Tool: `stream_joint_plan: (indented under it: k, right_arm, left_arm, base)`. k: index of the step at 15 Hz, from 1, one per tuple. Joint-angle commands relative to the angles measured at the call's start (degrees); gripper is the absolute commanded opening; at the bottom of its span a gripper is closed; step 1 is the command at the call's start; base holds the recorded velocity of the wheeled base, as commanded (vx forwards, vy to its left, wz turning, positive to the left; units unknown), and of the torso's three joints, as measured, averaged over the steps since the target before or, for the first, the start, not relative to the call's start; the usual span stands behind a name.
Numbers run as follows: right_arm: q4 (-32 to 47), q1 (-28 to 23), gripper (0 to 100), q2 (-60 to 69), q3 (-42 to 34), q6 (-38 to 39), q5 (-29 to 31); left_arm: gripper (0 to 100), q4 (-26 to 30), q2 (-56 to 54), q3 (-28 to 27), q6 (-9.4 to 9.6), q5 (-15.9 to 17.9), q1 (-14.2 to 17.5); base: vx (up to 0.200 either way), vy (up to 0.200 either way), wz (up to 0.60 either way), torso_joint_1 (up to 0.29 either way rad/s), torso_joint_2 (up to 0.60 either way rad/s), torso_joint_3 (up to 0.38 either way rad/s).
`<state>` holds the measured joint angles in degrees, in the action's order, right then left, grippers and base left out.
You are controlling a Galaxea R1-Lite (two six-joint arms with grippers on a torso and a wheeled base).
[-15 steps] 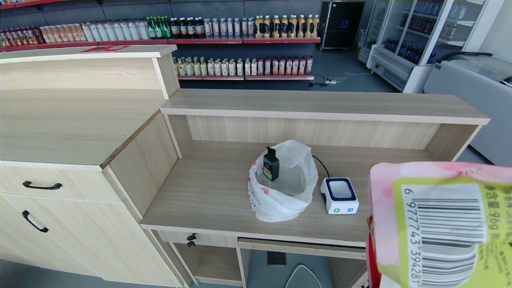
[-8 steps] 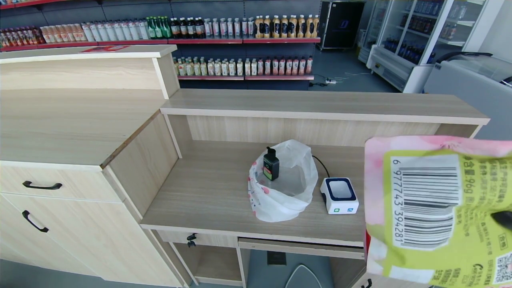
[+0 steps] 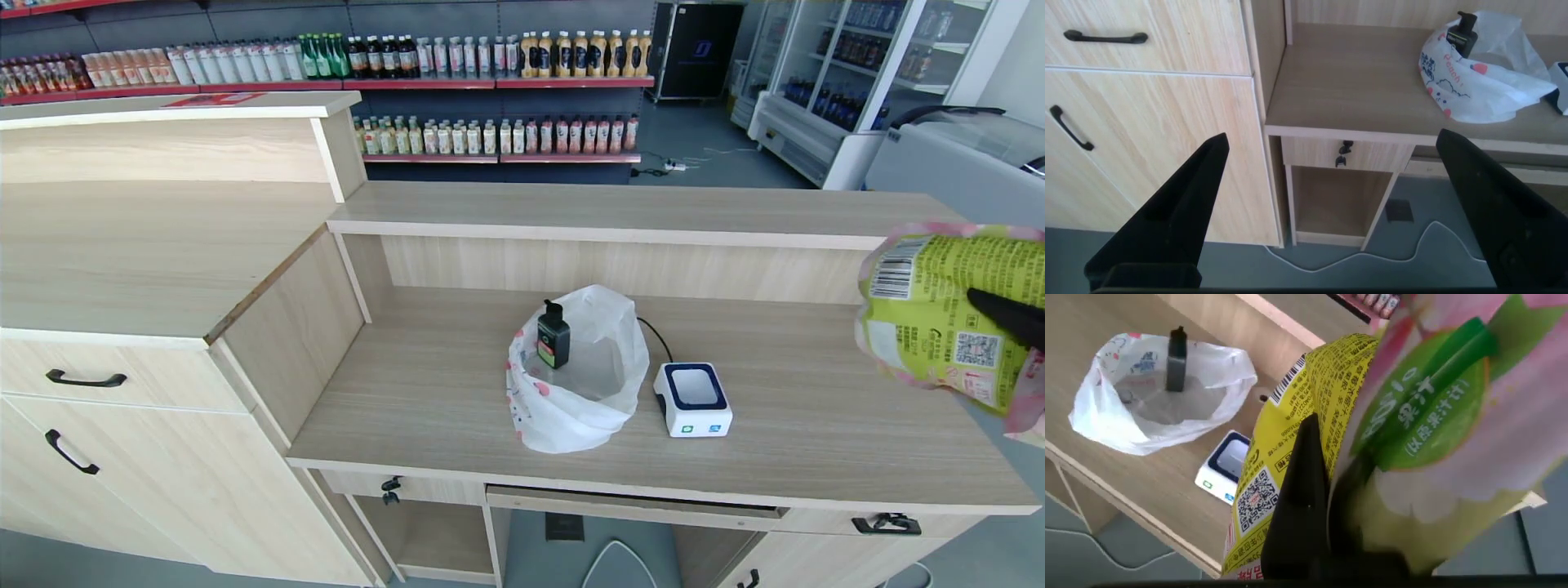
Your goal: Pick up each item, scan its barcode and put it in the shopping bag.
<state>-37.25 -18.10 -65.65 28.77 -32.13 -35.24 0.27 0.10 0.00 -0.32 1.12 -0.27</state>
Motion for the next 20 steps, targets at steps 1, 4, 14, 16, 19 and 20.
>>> stream_joint_plan:
  k: [1, 4, 14, 16, 19, 20]
  right_arm:
    - [-0.10, -9.85, 0, -5.63, -0.91, -1.09, 1.84]
    - [-1.51, -17.58, 0, -11.17, -1.17, -7.59, 2.02]
    - [-3.97, -16.53, 0, -36.22, 14.82, -48.46, 0.97]
    - [-3.88, -12.83, 0, -38.24, 15.26, -52.77, -2.46]
    - [-3.44, -10.99, 0, -40.26, 14.91, -61.82, -9.58]
    - [-3.44, -10.99, 0, -40.26, 14.91, -61.82, -9.58]
  left_arm:
    - [100, 0.00, -0.01, 0.00, -0.03, 0.02, 0.00]
    - [100, 0.00, -0.01, 0.00, -0.03, 0.02, 0.00]
    - [100, 0.00, -0.01, 0.00, -0.03, 0.02, 0.00]
    - [100, 0.00, -0.01, 0.00, -0.03, 0.02, 0.00]
    - [100, 0.00, -0.01, 0.00, -0.03, 0.02, 0.00]
    - [100, 0.00, -0.01, 0.00, -0.03, 0.02, 0.00]
  base:
    - [0.000, 0.000, 0.00, 0.000, 0.00, 0.000]
    - [0.000, 0.000, 0.00, 0.000, 0.00, 0.000]
    - [0.000, 0.000, 0.30, 0.000, 0.00, 0.003]
    - [0.000, 0.000, 0.00, 0.000, 0.00, 0.000]
    - [0.000, 0.000, 0.00, 0.000, 0.00, 0.000]
    - [0.000, 0.000, 0.00, 0.000, 0.00, 0.000]
